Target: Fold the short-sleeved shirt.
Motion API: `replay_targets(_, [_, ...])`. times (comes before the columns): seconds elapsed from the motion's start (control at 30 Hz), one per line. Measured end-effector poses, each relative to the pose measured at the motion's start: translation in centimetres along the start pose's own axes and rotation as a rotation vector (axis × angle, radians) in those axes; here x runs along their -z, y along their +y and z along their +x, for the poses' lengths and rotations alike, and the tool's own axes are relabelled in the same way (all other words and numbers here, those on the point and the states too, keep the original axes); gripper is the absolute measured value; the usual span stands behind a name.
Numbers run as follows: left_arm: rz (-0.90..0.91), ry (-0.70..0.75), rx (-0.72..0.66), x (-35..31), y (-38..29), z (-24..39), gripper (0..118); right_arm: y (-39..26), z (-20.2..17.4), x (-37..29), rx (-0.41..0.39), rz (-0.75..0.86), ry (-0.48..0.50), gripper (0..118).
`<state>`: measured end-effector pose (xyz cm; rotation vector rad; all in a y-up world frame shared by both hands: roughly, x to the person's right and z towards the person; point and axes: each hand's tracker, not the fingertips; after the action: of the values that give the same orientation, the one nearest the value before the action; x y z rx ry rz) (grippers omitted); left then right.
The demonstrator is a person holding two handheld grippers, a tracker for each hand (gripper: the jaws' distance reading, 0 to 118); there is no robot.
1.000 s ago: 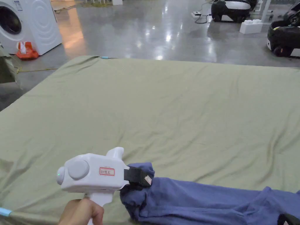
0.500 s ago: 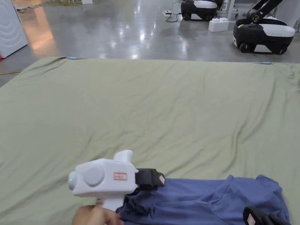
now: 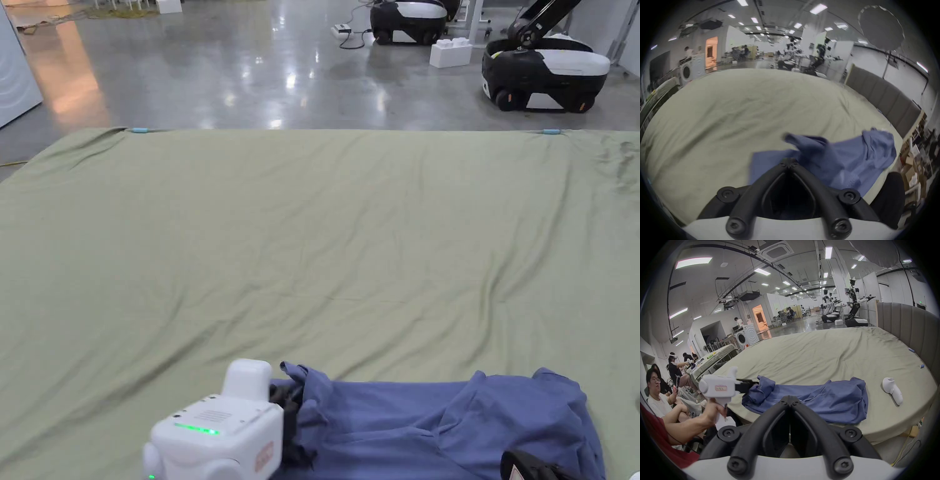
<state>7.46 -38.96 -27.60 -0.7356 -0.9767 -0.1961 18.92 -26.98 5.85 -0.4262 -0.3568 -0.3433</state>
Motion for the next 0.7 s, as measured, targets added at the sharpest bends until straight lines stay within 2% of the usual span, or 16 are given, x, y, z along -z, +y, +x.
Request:
replay_targets(0.1, [-0.043, -0.03, 0.071, 1.9, -1.8, 4.2, 0, -0.2, 0.4, -0.1, 0.027, -0.008, -0.001, 2])
replay_targets(0.2, [0.007, 0.014, 0.144, 2.6, -2.5, 7.2, 0, -0.4, 0.6, -0.3, 0.027, -0.016, -0.013, 2])
replay_targets(0.33, [-0.002, -0.086, 0.059, 3.6, -2.1, 9.8, 0, -0.6, 0.7, -0.6, 0.023, -0.034, -0.024, 2])
replay_targets(0.4, [0.008, -0.07, 0.058, 3.9, -1.5, 10.8, 0, -0.5, 0.7, -0.7, 0.022, -0.037, -0.035, 2])
replay_targets(0.47, [-0.016, -0.184, -0.058, 3.3, -0.4, 10.2, 0, -0.3, 0.5, -0.9, 0.028, -0.034, -0.04, 2])
replay_targets(0.53, [0.078, -0.418, -0.211, 0.4, 1.4, 9.3, 0, 0.2, 0.4, -1.0, 0.033, -0.027, -0.039, 2])
replay_targets(0.57, [0.168, -0.475, -0.26, -2.2, 2.5, 8.3, 0, 0.5, 0.3, -1.0, 0.031, -0.023, -0.04, 2])
replay_targets(0.7, [0.342, -0.461, -0.124, -12.3, 6.9, 2.0, 0, 1.5, 0.1, -0.6, 0.01, 0.017, -0.043, 2])
